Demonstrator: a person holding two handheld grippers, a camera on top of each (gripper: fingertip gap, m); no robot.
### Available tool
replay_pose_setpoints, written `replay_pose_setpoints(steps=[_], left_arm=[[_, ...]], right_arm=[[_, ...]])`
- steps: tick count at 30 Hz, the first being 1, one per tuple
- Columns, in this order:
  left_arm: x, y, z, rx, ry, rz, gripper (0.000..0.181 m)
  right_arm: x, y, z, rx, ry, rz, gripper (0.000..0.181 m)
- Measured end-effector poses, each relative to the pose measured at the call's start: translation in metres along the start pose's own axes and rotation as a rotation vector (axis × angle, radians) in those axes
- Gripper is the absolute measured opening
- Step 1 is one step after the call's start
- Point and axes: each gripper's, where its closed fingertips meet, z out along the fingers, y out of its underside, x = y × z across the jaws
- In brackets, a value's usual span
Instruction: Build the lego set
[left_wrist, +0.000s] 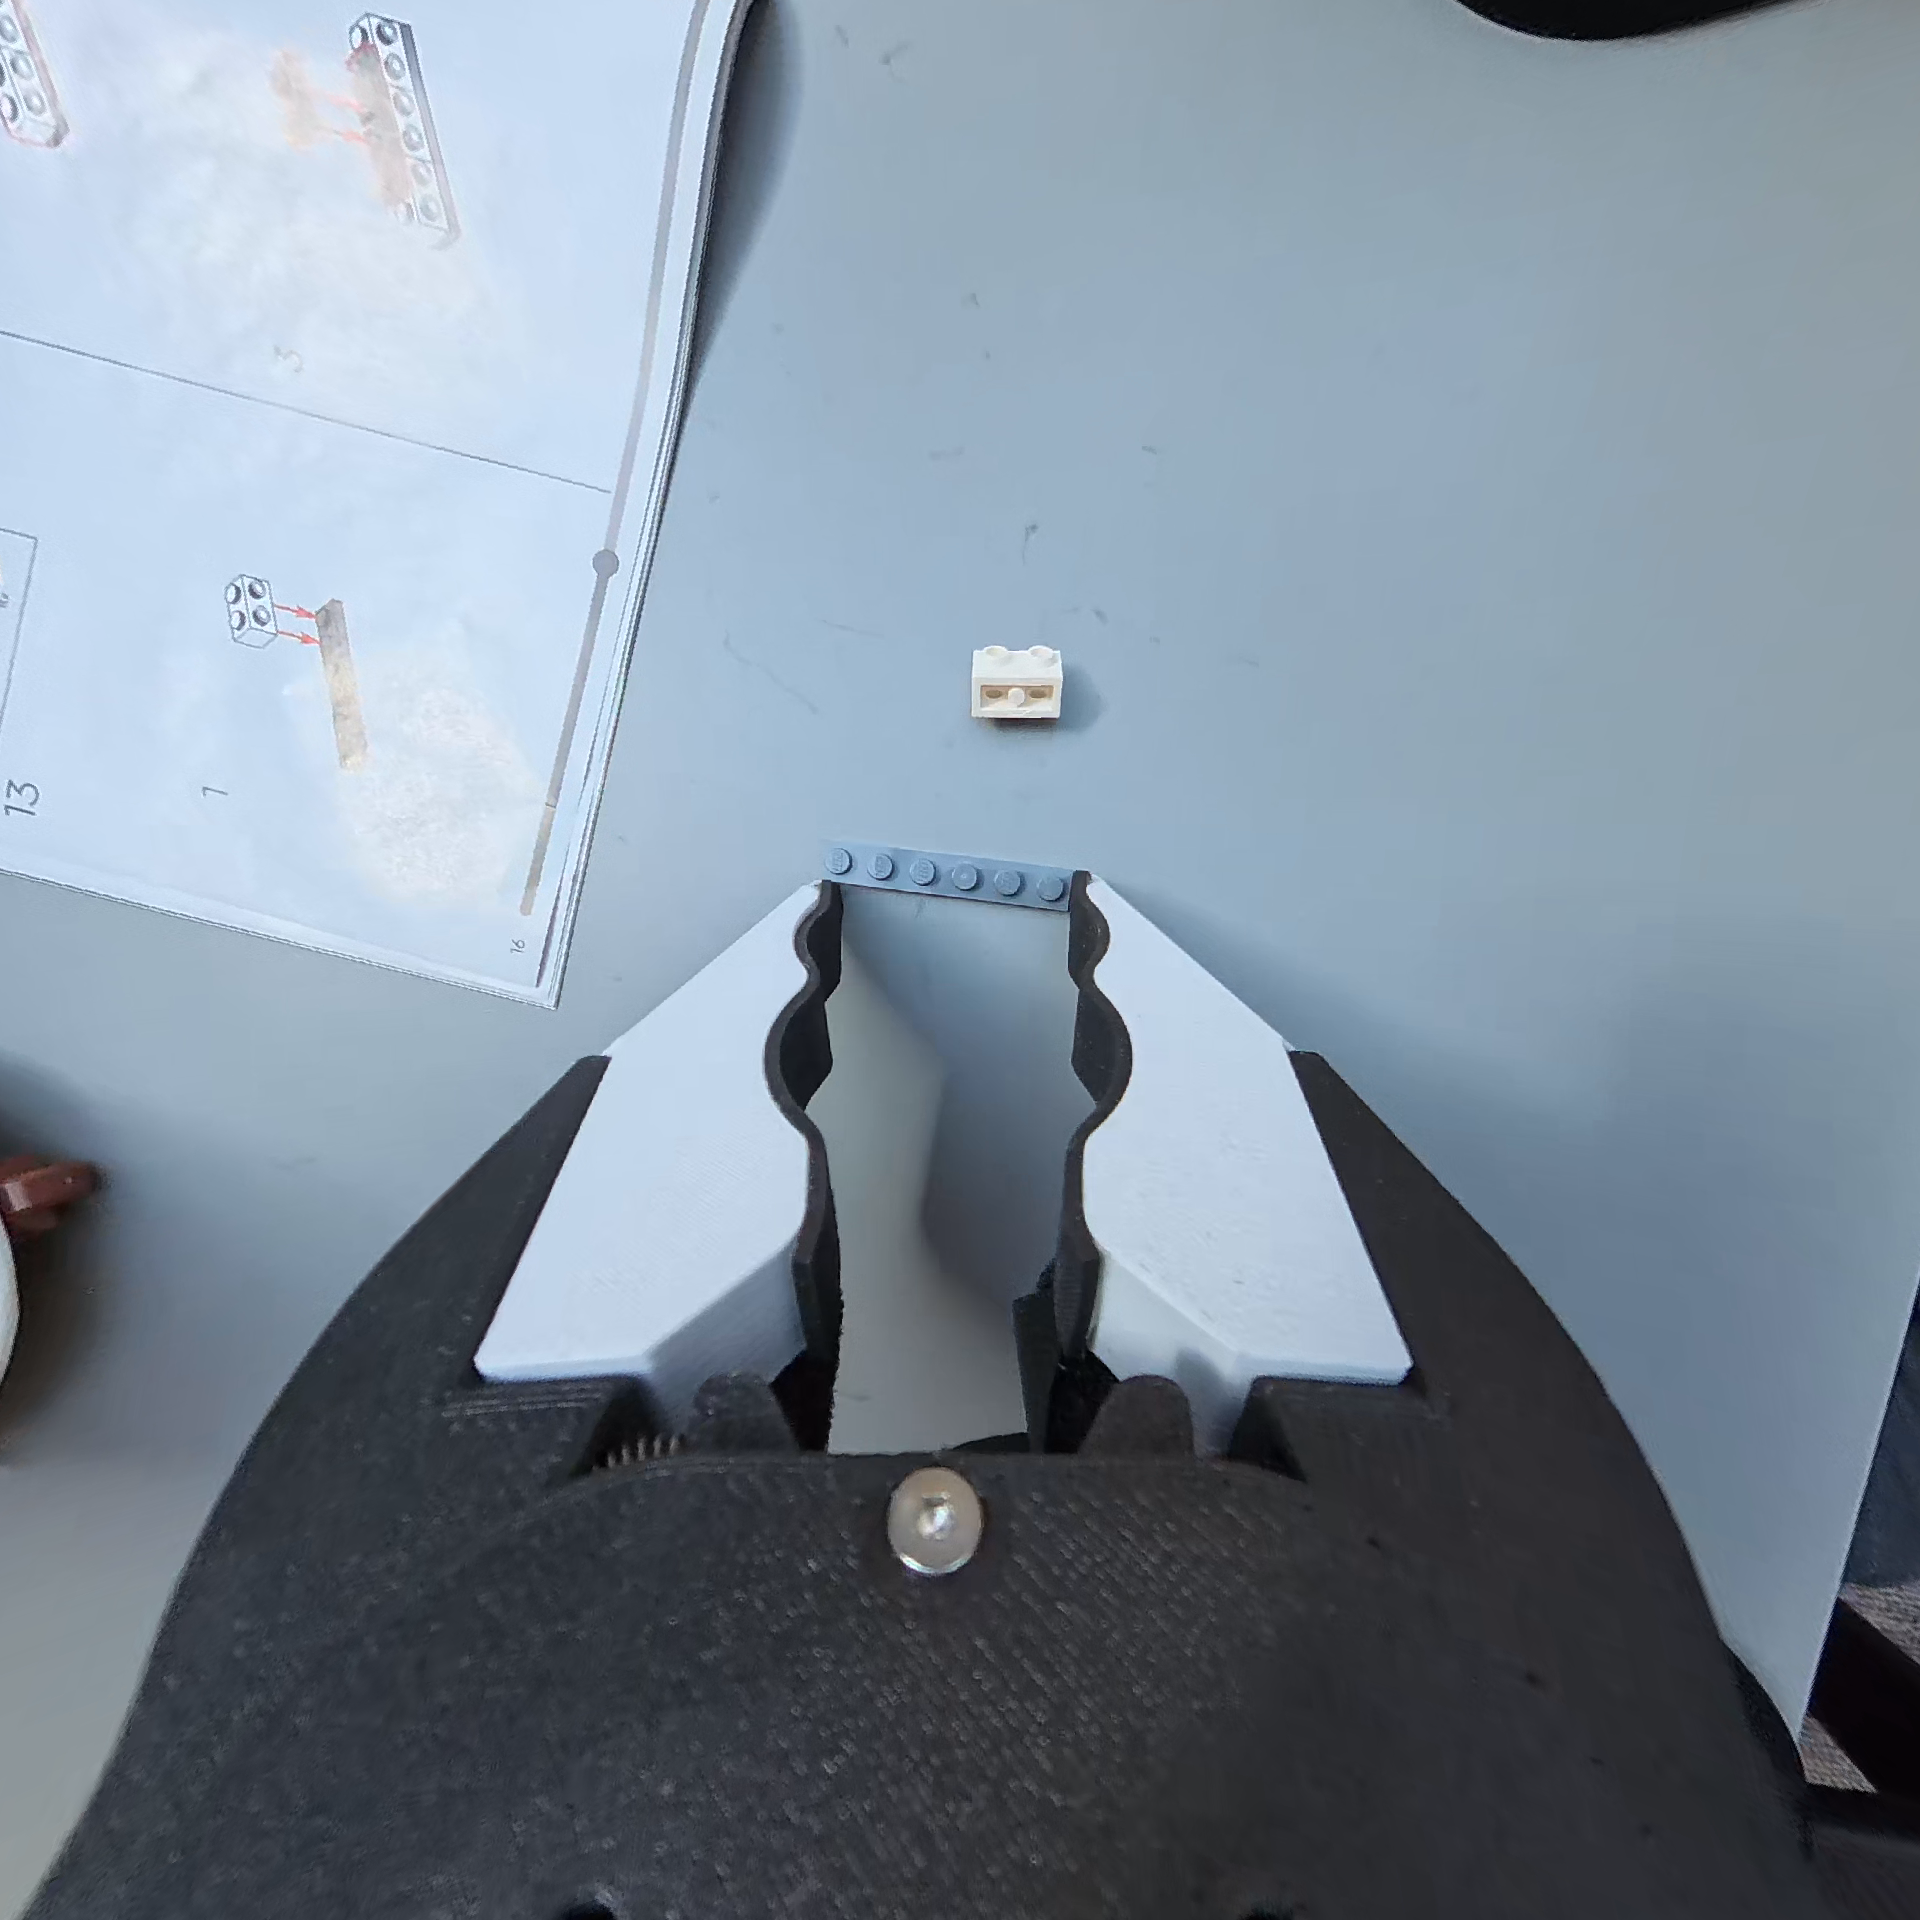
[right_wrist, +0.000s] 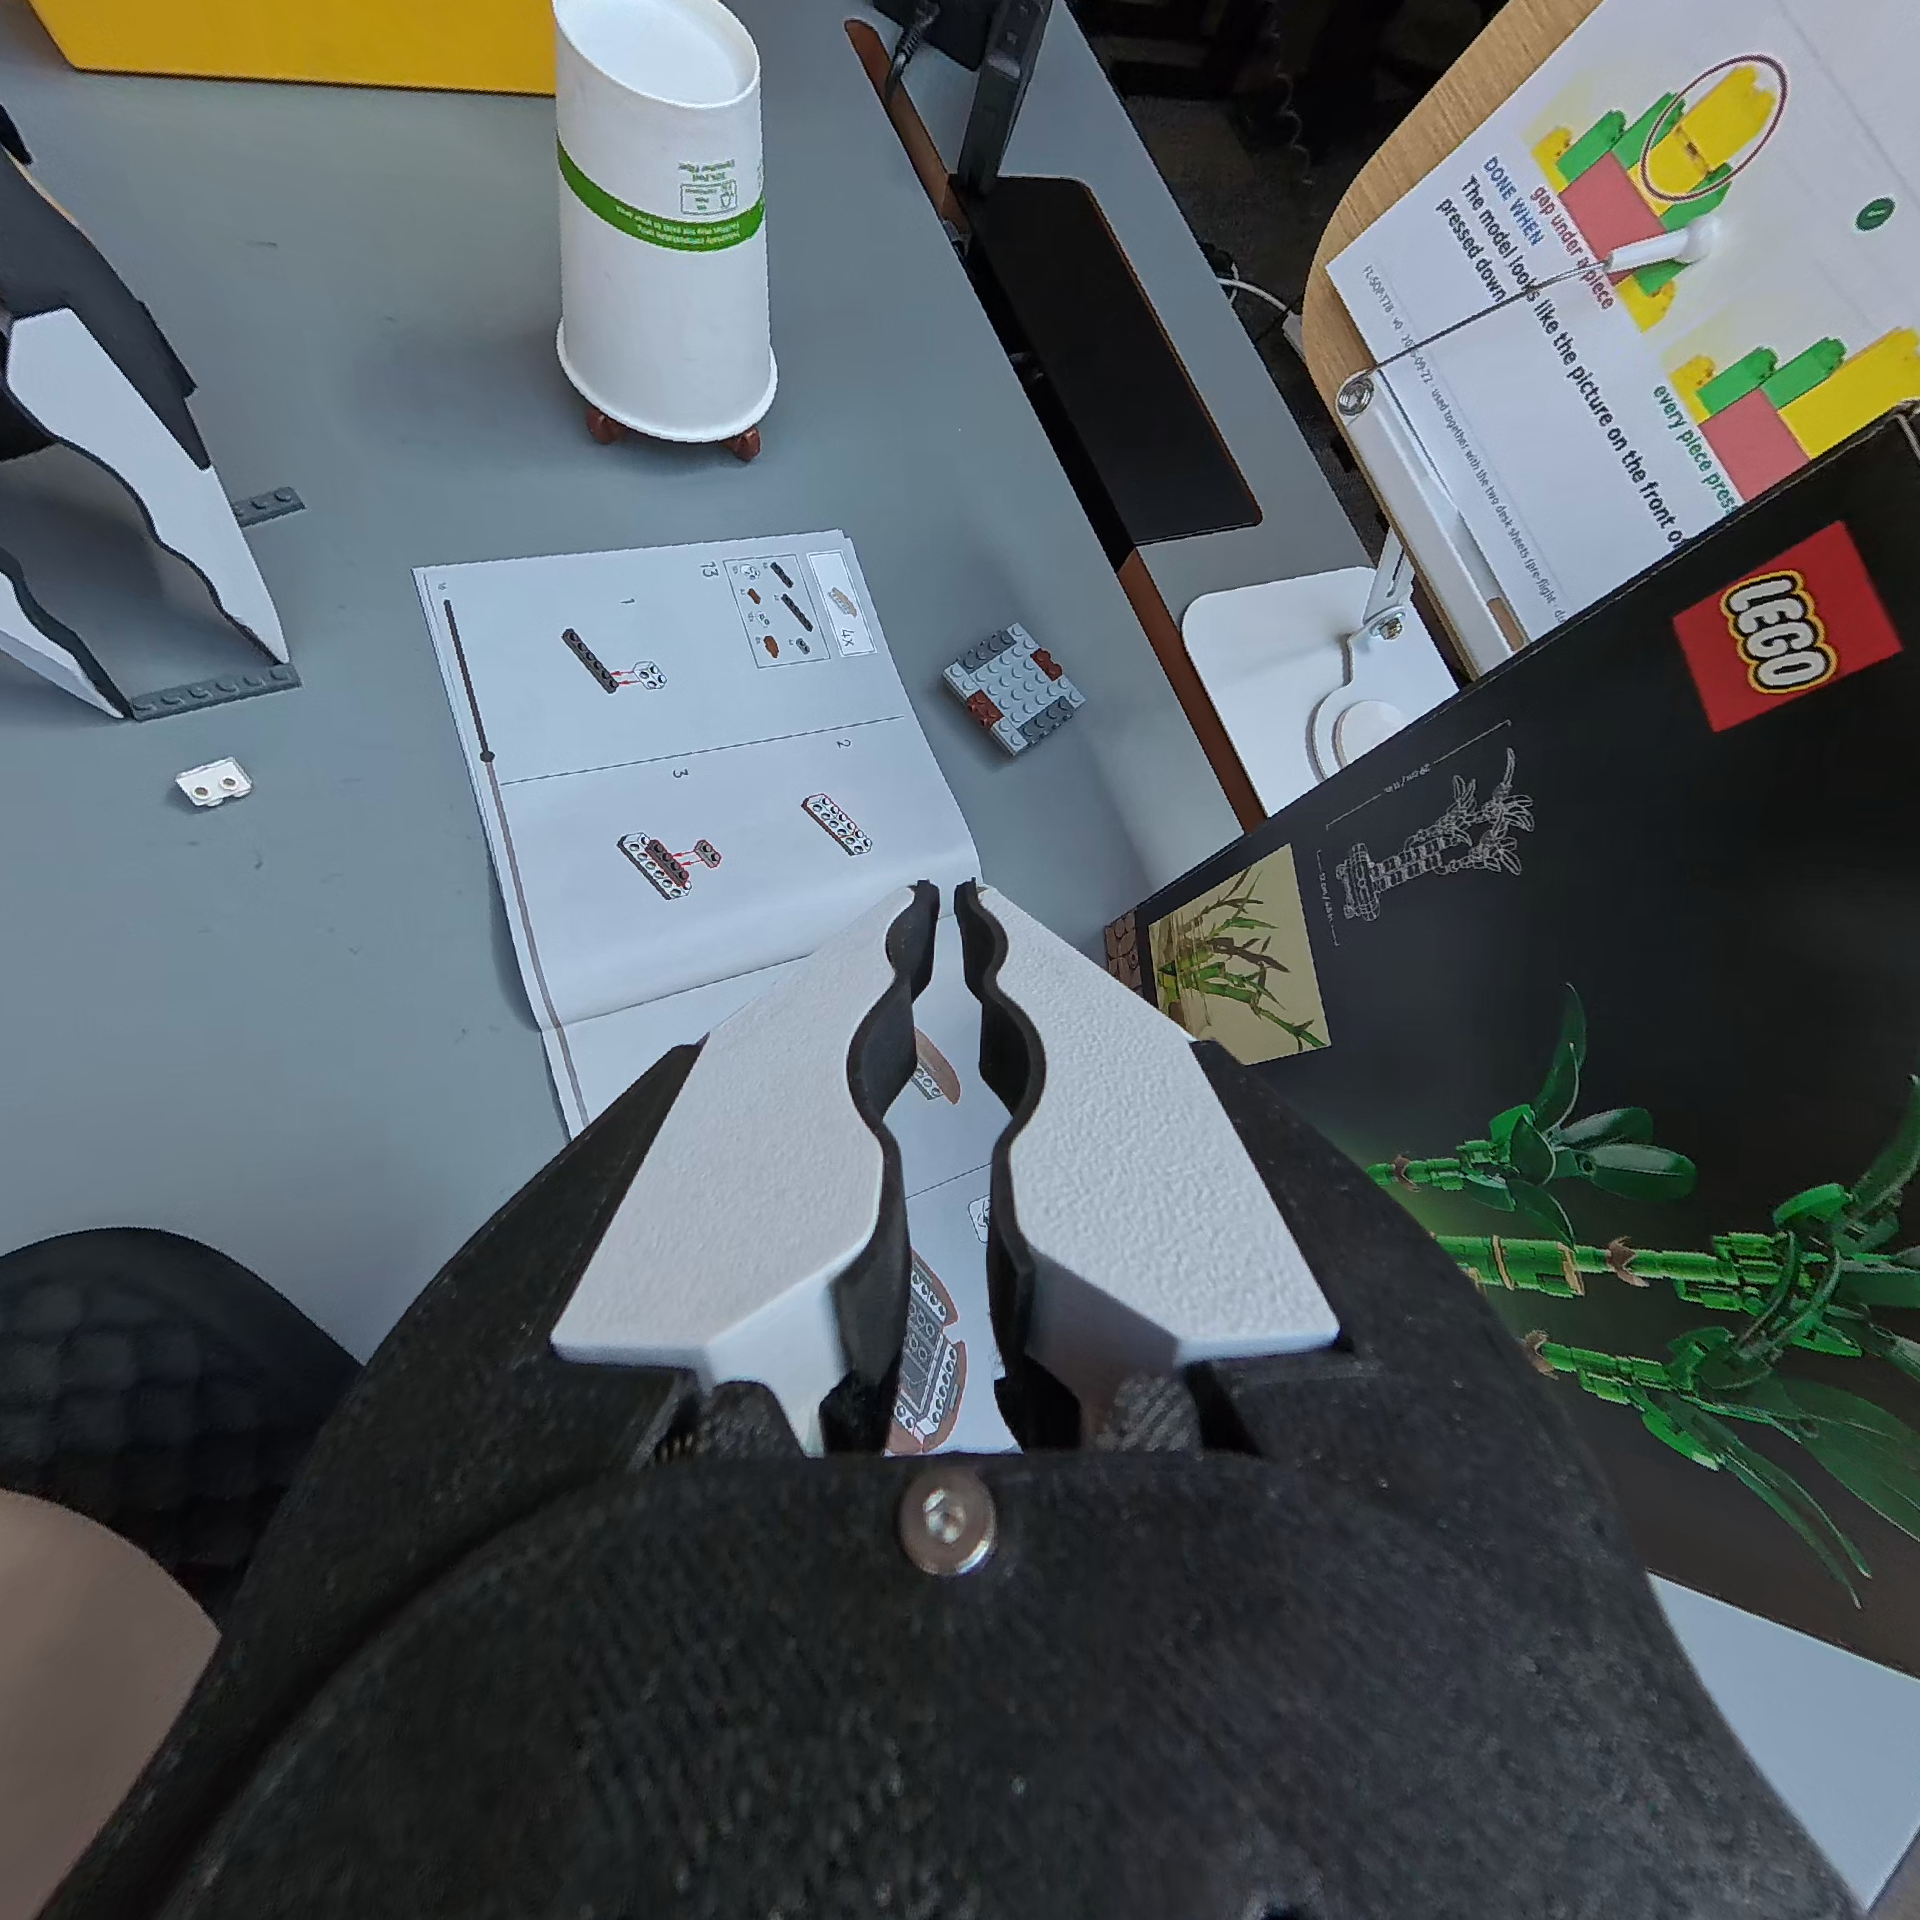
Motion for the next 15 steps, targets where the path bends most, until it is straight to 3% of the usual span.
replay_pose_setpoints(steps=[1, 6, 11, 15], left_arm=[[0.0, 0.0, 0.0, 0.002, -0.003, 0.011, 0.043], [-0.005, 0.002, -0.005, 0.009, -0.017, 0.015, 0.039], [-0.006, -0.014, -0.015, 0.133, 0.027, -0.049, 0.028], [-0.022, -0.01, -0.014, 0.135, -0.03, -0.073, 0.021]], right_arm=[[0.0, 0.0, 0.0, -0.002, -0.001, 0.0, 0.003], [0.0, 0.001, 0.002, -0.009, -0.006, -0.001, 0.003], [-0.001, 0.001, 0.003, -0.013, -0.009, -0.004, 0.003], [0.0, 0.001, 0.004, -0.012, -0.006, -0.001, 0.003]])
